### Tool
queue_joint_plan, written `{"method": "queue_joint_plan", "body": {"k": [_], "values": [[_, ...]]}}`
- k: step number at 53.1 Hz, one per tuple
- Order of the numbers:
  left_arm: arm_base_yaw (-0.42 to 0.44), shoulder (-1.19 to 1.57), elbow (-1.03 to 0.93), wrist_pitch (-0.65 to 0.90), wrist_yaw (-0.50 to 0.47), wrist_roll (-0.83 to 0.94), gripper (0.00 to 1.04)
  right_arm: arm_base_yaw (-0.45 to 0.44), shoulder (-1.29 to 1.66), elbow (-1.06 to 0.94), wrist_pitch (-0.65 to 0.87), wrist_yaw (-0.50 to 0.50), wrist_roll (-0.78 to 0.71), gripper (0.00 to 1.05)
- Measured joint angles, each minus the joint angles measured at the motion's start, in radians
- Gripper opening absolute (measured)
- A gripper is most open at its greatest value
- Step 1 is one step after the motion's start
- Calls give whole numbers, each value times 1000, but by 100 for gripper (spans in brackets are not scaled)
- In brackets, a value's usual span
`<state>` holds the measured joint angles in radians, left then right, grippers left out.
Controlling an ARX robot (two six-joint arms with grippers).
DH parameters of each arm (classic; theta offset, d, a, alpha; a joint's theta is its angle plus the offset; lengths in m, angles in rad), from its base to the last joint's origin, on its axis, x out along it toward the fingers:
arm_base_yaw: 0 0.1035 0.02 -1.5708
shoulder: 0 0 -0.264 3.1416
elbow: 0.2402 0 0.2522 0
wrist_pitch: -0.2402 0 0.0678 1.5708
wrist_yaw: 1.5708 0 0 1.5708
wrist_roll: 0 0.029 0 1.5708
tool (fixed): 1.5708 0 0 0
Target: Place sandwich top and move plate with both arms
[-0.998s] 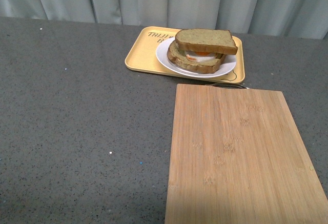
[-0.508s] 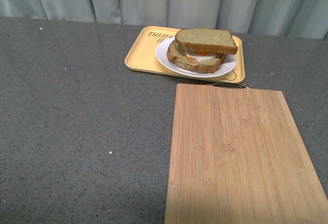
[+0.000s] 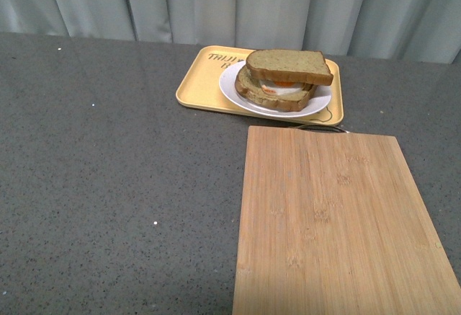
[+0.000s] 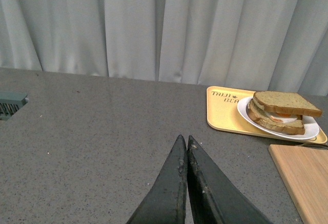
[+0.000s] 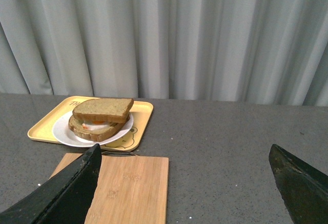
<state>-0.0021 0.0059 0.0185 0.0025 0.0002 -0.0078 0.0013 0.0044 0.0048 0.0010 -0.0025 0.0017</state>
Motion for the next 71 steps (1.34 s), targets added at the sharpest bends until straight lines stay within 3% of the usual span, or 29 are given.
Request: {"method": "queue_joint_plan", "body": {"k": [9, 21, 28, 71], "values": [[0, -1, 0, 0, 0, 0, 29, 0, 0, 0, 0, 0, 0, 95], [0, -1, 0, 0, 0, 0, 80, 0, 0, 0, 0, 0, 0, 95], [0, -1, 0, 0, 0, 0, 99, 0, 0, 0, 0, 0, 0, 95], [0, -1, 0, 0, 0, 1, 98, 0, 0, 0, 0, 0, 0, 95]]}}
